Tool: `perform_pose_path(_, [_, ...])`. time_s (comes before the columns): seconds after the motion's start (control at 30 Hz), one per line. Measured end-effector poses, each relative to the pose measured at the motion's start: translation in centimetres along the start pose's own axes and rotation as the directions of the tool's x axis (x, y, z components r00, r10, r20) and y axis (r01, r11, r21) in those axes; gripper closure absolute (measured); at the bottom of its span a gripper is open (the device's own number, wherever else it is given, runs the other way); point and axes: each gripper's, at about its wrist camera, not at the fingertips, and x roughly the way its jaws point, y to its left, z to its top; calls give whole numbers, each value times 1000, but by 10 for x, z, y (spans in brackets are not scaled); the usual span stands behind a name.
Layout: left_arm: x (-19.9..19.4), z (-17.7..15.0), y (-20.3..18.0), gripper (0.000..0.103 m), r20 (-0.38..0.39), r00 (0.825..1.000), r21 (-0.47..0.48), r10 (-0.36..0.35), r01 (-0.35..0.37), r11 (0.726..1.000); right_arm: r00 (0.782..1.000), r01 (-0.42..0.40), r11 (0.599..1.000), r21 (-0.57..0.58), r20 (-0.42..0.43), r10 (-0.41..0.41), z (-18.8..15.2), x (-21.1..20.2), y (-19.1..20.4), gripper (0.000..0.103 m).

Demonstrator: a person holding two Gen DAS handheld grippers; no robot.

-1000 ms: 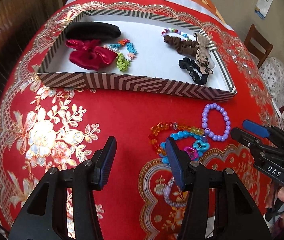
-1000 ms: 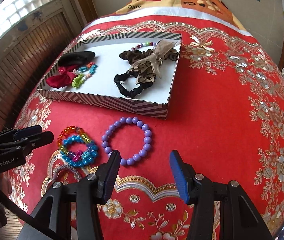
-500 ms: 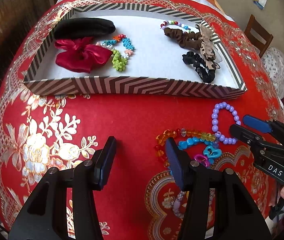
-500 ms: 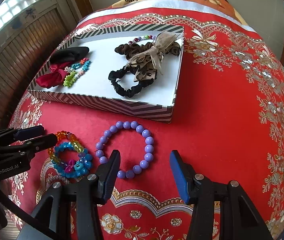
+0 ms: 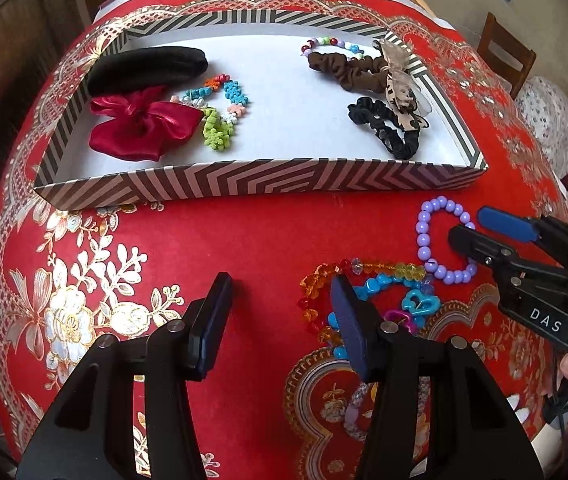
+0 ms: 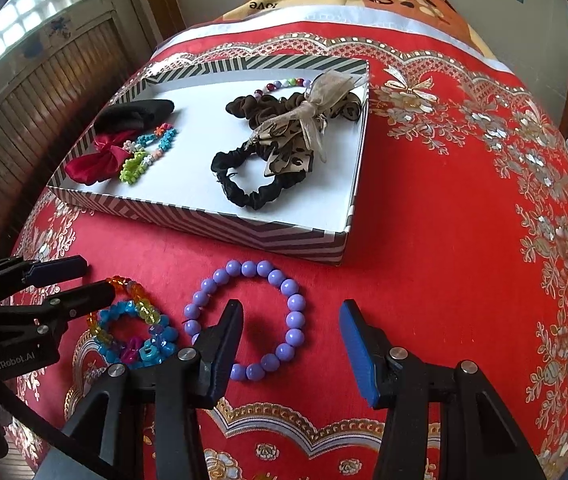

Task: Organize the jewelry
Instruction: 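Grasp the amber bead bracelet with the left tool while the right grasps the purple bracelet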

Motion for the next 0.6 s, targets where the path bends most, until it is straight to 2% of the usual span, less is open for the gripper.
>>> perform_pose_path(0.1, [1, 0, -2, 53, 1, 1000, 8, 8, -8, 1000, 1000, 1, 1000, -4, 5, -1, 0, 0, 0, 54])
perform_pose_path(0.17, [1, 0, -4, 59, 7, 1000, 14, 9, -9, 1000, 1000, 4, 1000, -14, 9, -4, 0, 0, 1, 55])
perform_pose_path(0.23, [2, 1, -6, 84, 11, 1000, 29, 20, -20, 999, 1000, 25, 999, -33, 18, -24, -1, 0, 1, 68])
perform_pose_path(0.3, [3, 2, -5, 94, 12, 1000, 29, 15, -15, 999, 999, 26, 999, -42, 28, -25, -2, -1, -2, 80])
perform_pose_path(0.33, [3, 3, -3, 94, 13, 1000, 22, 7, -7, 1000, 999, 21, 999, -40, 30, -20, -2, -1, -4, 89])
perform_pose_path(0.37, [3, 4, -1, 94, 9, 1000, 12, -3, 3, 1000, 999, 18, 999, -35, 30, -17, -2, -1, -6, 92])
perform_pose_path(0.47, [-1, 6, 8, 95, -3, 999, -29, -40, 40, 999, 999, 6, 1000, -21, 40, -5, -3, -7, -11, 94])
perform_pose_path(0.6, [-19, 12, 17, 95, 28, 998, -68, -61, 63, 996, 995, -17, 1000, -15, 94, 19, -1, -28, -13, 94])
